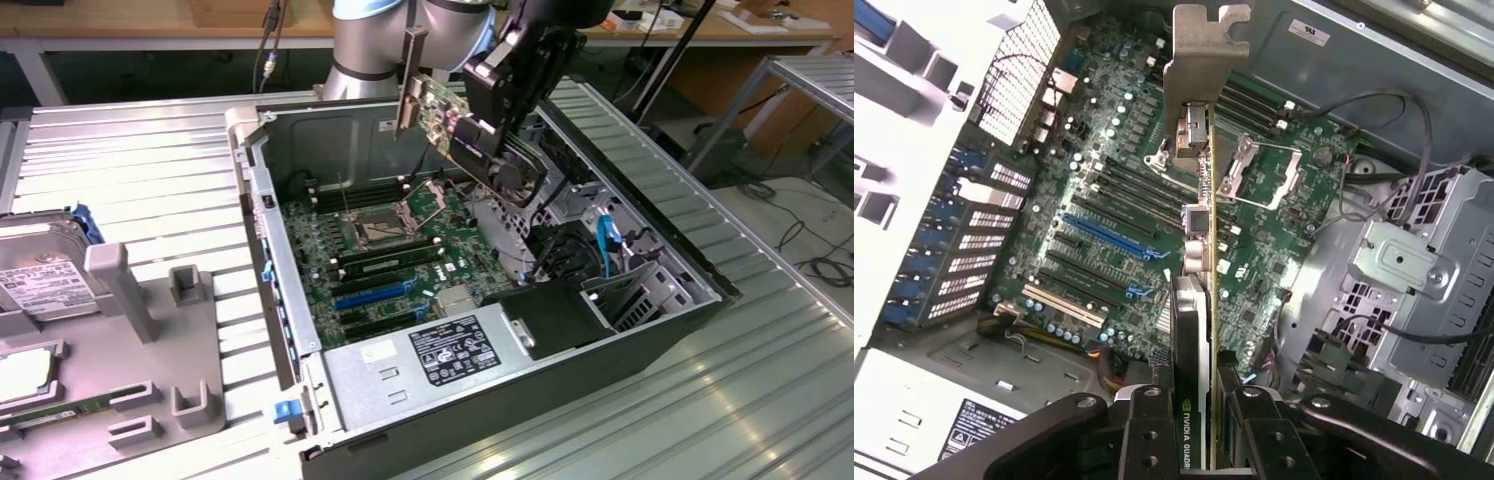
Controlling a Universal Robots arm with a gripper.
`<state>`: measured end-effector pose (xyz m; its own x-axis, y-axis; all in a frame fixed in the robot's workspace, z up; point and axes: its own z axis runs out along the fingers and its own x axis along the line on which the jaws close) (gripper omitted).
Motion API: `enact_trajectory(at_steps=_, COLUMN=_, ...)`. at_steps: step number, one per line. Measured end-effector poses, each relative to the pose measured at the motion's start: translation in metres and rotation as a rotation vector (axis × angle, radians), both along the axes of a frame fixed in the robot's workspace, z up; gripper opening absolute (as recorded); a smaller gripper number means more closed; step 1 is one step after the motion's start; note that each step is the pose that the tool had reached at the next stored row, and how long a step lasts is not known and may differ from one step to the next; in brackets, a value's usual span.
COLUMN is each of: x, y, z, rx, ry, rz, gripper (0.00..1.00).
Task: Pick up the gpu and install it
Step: 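Insert the gpu into the slot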
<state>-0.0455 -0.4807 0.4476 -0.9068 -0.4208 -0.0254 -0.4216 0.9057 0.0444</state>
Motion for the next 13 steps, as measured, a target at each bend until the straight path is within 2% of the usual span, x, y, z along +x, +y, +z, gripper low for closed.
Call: enact_trajectory(at_steps=13, x=0.0000, y=0.0000, z=0.0000, rx=0.0000, ry=0.0000, rz=0.064, gripper=0.27)
